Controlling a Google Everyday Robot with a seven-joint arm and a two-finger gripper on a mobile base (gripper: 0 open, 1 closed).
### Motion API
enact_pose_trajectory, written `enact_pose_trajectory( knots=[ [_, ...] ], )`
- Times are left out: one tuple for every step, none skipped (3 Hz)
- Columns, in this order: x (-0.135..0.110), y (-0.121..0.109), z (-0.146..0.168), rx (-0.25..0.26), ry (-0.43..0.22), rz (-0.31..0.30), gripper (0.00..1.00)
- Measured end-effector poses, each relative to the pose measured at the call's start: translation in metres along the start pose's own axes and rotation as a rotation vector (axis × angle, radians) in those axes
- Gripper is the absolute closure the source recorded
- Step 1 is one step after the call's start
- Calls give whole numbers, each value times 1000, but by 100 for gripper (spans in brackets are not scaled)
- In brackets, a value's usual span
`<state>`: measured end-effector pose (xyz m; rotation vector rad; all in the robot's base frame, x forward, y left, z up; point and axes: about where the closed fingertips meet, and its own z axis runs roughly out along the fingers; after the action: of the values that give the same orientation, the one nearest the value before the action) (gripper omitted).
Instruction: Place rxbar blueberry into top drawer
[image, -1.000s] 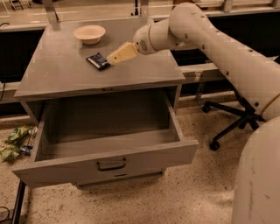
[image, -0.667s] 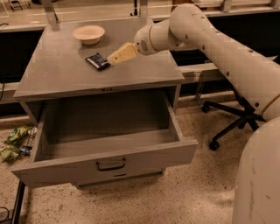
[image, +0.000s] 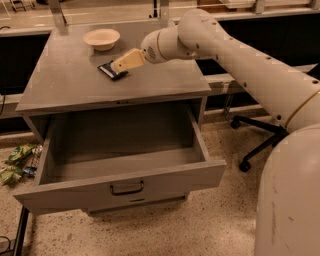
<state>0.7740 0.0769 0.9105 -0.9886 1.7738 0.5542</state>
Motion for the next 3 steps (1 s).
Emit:
enact_pose_trajectory(
  knots=[
    [-1, 4, 16, 9, 9, 25, 0],
    [6, 12, 39, -4, 48, 26, 0],
    [17, 17, 67, -11, 78, 34, 0]
  ],
)
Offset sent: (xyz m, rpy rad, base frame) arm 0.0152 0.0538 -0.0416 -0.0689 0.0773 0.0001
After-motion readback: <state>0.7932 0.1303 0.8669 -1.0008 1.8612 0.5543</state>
